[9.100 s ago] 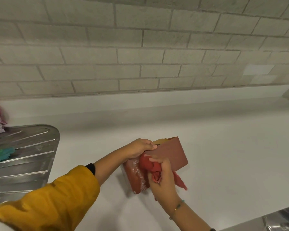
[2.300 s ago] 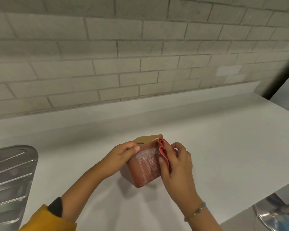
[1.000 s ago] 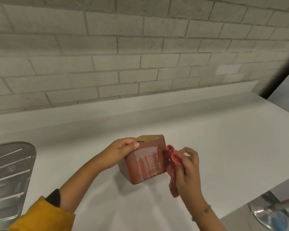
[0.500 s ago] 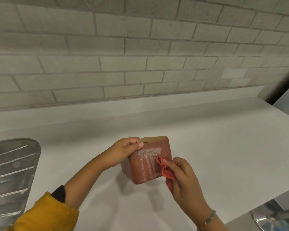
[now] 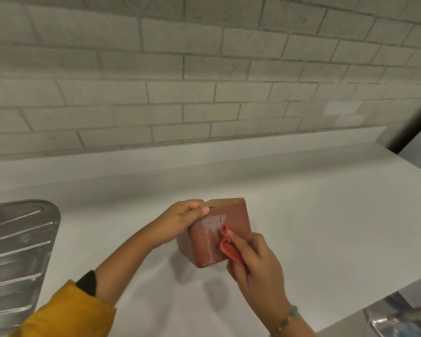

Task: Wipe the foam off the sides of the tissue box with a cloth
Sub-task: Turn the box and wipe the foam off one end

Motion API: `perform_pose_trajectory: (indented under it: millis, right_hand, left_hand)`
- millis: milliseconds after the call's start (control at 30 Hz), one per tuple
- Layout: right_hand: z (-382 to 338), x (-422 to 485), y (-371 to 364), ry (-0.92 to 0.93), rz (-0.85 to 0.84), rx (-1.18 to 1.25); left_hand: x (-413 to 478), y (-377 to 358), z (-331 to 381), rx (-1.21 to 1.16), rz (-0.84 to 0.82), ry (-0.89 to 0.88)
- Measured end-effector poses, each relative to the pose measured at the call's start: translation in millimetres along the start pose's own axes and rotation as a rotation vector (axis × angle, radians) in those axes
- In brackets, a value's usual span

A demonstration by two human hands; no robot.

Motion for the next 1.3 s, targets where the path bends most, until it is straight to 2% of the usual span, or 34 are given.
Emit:
perform_pose_trajectory:
  millis: [100, 267, 500, 600, 767, 867, 1033, 1233, 1300]
  right_hand:
    - [10.7, 0.0, 8.1, -0.068, 0.002, -0.067]
    - [10.6, 28.6, 7.6, -0.246, 0.128, -0.062]
    - [-7.7, 8.5, -4.0, -0.043, -0.007, -0.036]
    - [6.7, 4.8, 5.3, -0.098, -0.019, -0.083]
    - [10.1, 23.3, 5.3, -0.252, 0.107, -0.039]
    - [-5.4, 27.5, -4.3, -0.216, 0.109, -0.002]
    - [-13.1, 12.2, -3.8, -0.066, 0.005, -0.015]
    - [7.6, 27.5, 8.0, -0.255, 0.097, -0.036]
    - [-0.5, 34.2, 1.3, -0.264, 0.101, -0.017]
  left_hand:
    - [-0.7, -1.7, 0.4, 0.008, -0.006, 0.016]
    - [-3.0, -1.7, 1.9, 0.011, 0.0, 0.001]
    - [3.0, 2.1, -0.5, 0.006, 0.025, -0.002]
    - [1.9, 0.3, -1.4, 0.0, 0.005, 0.003]
    - [2.4, 1.9, -0.5, -0.003, 0.011, 0.008]
    - [2.0, 1.1, -0.6, -0.003, 0.012, 0.008]
    - [3.1, 3.4, -1.5, 0.021, 0.004, 0.022]
    - [3.9, 4.1, 0.0, 0.032, -0.013, 0.046]
    - [4.7, 5.6, 0.9, 0.023, 0.005, 0.047]
Point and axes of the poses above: each hand's wrist, its own x-axis towards the middle knuckle, its own y-axis out of the back of the hand, z = x × y, the point moved 5 cm from there along x, towards the middle knuckle
